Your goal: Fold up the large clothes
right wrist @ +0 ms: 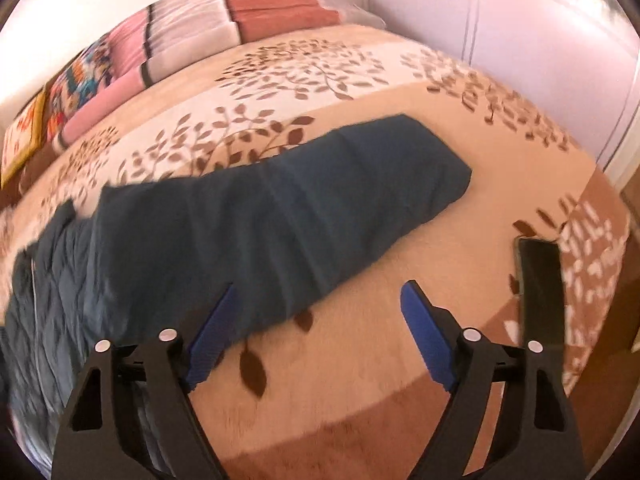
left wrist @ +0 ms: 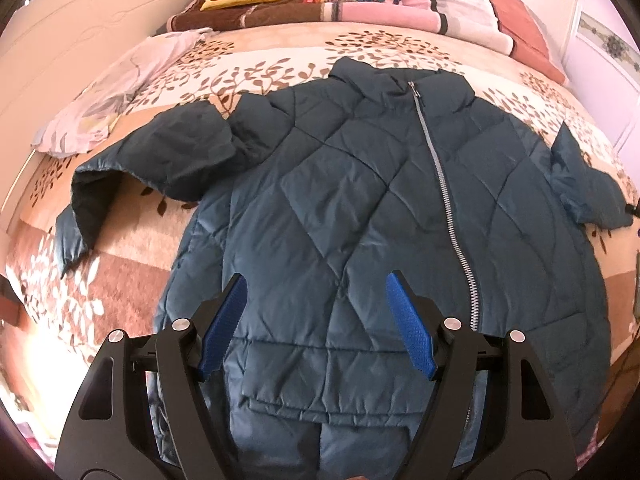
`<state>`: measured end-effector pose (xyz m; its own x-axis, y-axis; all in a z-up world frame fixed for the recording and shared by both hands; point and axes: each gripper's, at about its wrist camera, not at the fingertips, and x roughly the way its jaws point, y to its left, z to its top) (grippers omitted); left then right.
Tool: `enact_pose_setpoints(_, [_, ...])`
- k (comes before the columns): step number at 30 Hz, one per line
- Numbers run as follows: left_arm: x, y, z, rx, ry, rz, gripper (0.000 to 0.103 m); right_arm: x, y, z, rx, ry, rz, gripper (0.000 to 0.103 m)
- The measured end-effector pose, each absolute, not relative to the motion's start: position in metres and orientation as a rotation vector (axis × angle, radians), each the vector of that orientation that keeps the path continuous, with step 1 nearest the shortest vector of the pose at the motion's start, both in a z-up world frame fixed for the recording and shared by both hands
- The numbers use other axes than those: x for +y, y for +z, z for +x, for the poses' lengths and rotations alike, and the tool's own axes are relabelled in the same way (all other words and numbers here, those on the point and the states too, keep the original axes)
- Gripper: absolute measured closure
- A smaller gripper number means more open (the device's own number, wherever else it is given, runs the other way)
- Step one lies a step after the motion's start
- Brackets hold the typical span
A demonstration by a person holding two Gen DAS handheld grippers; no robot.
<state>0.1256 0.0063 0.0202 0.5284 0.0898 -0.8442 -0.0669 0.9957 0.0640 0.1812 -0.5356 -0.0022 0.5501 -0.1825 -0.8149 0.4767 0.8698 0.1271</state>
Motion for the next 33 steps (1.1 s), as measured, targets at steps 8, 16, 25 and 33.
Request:
enact_pose_setpoints(8, [0.005,0.014,0.132,1.004,0.094,0.036,0.031,-0.585,-0.031,0.197,0.902,-0.373,0.671,0.046])
enact_pose_setpoints(16, [0.011,0.009,0.134,1.007,0.109,0.031,0.031,-0.601,-0.052,0.212,0.881,-0.418,0.787,0.071])
enact_pose_setpoints(25, [0.015,0.005,0.134,1.014,0.122,0.03,0.031,-0.605,-0.044,0.212,0.838,-0.459,0.754,0.101])
enact_pose_setpoints(33, [0.014,0.013,0.127,0.983,0.095,0.018,0.031,-0.561,0.018,0.208,0.736,-0.388,0.515,0.101])
